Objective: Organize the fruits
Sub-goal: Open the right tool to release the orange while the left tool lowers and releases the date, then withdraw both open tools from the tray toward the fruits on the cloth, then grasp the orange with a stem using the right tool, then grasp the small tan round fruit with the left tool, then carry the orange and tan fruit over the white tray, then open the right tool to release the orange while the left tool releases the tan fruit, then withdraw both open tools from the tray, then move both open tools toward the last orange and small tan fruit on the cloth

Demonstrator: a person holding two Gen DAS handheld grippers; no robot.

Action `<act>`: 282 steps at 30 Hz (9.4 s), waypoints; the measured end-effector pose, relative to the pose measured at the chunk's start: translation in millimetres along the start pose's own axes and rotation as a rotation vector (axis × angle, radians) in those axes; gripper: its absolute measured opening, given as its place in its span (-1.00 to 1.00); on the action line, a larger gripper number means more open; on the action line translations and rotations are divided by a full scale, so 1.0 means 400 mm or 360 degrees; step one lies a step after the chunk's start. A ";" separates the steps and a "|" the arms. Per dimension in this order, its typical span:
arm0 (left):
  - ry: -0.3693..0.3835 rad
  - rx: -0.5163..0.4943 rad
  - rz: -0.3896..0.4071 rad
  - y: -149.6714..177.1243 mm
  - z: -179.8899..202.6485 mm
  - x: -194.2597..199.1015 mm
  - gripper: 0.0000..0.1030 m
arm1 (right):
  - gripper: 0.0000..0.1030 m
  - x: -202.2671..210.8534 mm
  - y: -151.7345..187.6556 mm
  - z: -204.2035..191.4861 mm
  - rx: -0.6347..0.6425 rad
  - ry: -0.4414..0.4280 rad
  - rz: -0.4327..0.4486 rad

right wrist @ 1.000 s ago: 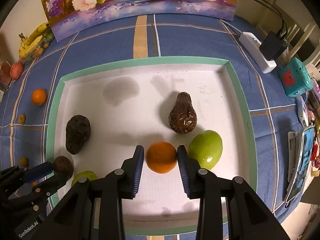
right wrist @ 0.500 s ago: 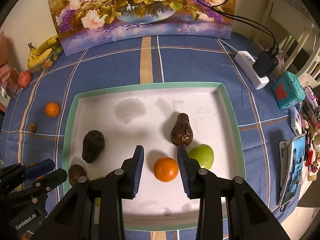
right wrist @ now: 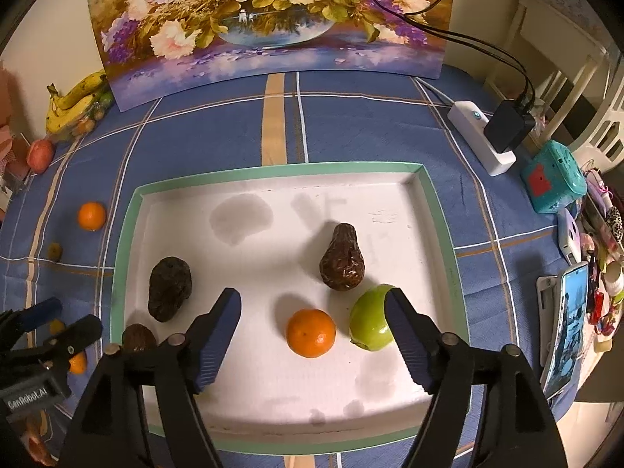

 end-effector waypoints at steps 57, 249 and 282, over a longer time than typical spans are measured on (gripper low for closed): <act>-0.0161 0.0568 0.0436 0.001 -0.424 0.235 0.98 | 0.48 0.116 -0.029 -0.307 0.0103 -0.0473 0.0244; 0.0047 0.0472 0.0163 0.037 -0.201 0.066 -0.45 | -0.32 0.047 0.039 -0.114 0.0008 -0.0314 -0.0052; -0.0163 0.0323 0.0161 0.047 -0.216 0.057 1.00 | 0.81 0.043 0.022 -0.100 0.0006 -0.0218 0.0070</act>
Point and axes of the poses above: each gripper's, at about its wrist camera, not at the fingertips, and x roughly against the way its jaws point, z to its right, y to its underside, the point moved 7 cm from there along -x, roughly the way its jaws point, and after that the axes turned 7 degrees about z, right-handed, at the moved point
